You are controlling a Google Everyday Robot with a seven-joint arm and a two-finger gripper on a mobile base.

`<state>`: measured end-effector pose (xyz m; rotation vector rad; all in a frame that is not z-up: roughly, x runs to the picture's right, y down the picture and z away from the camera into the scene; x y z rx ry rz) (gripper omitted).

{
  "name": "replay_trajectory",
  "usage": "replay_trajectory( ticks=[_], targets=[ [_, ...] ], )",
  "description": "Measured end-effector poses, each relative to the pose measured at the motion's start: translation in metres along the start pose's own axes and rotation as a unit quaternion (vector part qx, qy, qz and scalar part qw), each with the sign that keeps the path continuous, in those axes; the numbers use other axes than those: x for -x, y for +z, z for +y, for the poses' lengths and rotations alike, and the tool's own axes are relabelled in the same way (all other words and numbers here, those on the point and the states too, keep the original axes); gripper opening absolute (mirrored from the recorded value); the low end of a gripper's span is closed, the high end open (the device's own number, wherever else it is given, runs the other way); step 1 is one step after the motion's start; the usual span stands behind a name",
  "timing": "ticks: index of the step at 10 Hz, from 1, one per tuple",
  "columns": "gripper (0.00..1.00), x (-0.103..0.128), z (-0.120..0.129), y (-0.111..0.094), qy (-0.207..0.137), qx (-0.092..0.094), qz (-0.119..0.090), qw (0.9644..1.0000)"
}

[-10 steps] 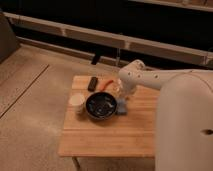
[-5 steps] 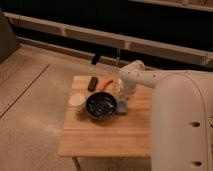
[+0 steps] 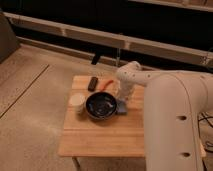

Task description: Place the white sponge in the ceramic cup

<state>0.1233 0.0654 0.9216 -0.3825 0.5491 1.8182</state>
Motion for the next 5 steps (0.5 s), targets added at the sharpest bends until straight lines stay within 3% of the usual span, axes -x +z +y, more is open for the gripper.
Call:
replay_trajectory(
  ticks=[3, 5],
  targets=[
    [0.65, 0.001, -0.001, 0.0113, -0.01, -0.013, 0.008, 0.9998],
    [0.65, 0.0083, 0.0012, 0.0112, -0.016, -0.013, 0.001, 0.9998]
  ],
)
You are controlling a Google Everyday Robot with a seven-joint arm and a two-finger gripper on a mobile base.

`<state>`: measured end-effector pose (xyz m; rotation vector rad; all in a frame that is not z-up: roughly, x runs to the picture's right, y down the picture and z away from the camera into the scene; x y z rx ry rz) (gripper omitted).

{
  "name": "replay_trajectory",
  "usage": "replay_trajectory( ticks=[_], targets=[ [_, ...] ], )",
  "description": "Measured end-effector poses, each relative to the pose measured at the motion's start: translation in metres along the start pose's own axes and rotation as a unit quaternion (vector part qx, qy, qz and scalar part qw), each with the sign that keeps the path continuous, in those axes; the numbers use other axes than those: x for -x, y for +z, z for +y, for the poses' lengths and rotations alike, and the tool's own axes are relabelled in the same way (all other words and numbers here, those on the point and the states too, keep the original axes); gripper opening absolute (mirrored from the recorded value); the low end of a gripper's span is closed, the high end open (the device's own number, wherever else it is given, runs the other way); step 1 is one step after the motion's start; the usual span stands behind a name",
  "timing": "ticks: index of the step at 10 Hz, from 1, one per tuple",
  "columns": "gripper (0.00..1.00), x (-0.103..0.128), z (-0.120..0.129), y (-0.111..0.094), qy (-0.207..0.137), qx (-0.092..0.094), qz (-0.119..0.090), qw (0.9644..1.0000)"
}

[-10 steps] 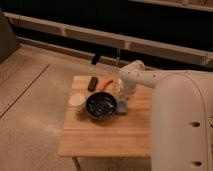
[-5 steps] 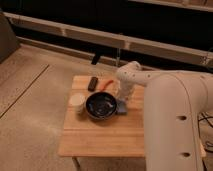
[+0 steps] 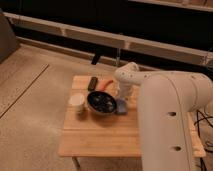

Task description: Place the white sponge in the ceramic cup

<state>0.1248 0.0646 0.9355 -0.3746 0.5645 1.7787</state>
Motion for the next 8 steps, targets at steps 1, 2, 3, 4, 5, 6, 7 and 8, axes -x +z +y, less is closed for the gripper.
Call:
replay_trajectory(
  ticks=[1, 2, 3, 4, 5, 6, 7, 8],
  targets=[
    [0.65, 0.0045, 0.0009, -0.0021, -0.002, 0.001, -0.007, 1.0],
    [0.65, 0.0079, 0.0021, -0.0047, -0.004, 0.003, -0.013, 0.9999],
    [0.65, 0.01, 0.0025, -0.0073, -0.006, 0.003, -0.019, 0.9998],
    [0.65, 0.0099, 0.0023, -0.0077, -0.006, 0.003, -0.021, 0.9998],
    [0.65, 0.0096, 0.0027, -0.0082, -0.007, 0.003, -0.022, 0.9997],
    [0.65, 0.007, 0.0037, -0.0069, -0.01, 0.003, -0.02, 0.9998],
    [0.65, 0.0043, 0.0052, -0.0047, -0.011, 0.003, -0.016, 0.9998],
    [0.65, 0.0019, 0.0068, -0.0027, -0.014, 0.003, -0.013, 0.9998]
  ],
)
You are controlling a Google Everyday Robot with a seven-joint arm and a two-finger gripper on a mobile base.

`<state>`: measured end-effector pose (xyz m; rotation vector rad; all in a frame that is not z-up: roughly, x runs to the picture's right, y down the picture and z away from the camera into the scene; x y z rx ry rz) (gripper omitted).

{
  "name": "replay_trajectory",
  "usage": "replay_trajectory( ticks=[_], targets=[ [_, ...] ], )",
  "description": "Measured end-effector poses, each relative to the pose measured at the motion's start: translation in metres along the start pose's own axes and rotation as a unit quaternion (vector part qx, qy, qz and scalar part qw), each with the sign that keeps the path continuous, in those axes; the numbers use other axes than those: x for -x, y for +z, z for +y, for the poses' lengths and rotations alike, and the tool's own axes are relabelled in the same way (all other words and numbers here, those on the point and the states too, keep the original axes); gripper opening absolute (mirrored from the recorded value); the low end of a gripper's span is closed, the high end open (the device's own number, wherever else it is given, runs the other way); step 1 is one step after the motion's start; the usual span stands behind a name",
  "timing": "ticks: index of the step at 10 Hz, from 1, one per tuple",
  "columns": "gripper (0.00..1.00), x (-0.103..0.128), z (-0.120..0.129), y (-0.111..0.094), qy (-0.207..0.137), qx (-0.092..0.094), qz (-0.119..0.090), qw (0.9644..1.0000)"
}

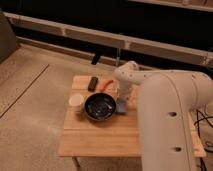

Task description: Place the white sponge in the ceramic cup

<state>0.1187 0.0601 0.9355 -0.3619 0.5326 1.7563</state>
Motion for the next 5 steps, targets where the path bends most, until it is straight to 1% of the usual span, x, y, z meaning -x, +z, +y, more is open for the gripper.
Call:
replay_trajectory(
  ticks=[2, 5],
  targets=[
    [0.65, -0.0032, 0.0056, 0.0046, -0.006, 0.004, 0.007, 0.9999],
    [0.65, 0.0009, 0.0113, 0.0056, -0.008, 0.014, 0.007, 0.9998]
  ],
)
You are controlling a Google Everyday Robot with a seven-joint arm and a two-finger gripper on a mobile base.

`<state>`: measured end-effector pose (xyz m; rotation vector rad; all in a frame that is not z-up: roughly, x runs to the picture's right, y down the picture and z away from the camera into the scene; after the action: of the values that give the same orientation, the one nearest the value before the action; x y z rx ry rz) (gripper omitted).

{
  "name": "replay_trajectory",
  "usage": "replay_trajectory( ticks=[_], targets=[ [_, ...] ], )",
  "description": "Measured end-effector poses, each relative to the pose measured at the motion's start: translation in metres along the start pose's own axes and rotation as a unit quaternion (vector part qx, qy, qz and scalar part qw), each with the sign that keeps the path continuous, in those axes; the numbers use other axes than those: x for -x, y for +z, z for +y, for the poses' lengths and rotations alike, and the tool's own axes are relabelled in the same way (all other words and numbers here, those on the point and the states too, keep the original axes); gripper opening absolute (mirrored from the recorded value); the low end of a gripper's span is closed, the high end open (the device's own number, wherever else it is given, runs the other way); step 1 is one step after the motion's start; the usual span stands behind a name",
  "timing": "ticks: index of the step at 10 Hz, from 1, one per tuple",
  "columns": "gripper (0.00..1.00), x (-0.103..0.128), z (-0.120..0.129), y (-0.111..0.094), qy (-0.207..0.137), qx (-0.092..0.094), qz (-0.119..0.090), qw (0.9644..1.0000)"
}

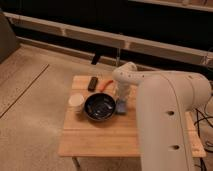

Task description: Place the white sponge in the ceramic cup

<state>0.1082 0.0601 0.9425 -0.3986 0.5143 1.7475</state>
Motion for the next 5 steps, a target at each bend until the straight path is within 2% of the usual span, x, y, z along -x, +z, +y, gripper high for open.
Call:
replay_trajectory(
  ticks=[2, 5],
  targets=[
    [0.65, -0.001, 0.0, 0.005, -0.004, 0.001, 0.005, 1.0],
    [0.65, -0.004, -0.002, 0.015, -0.016, -0.013, 0.015, 0.9997]
  ],
)
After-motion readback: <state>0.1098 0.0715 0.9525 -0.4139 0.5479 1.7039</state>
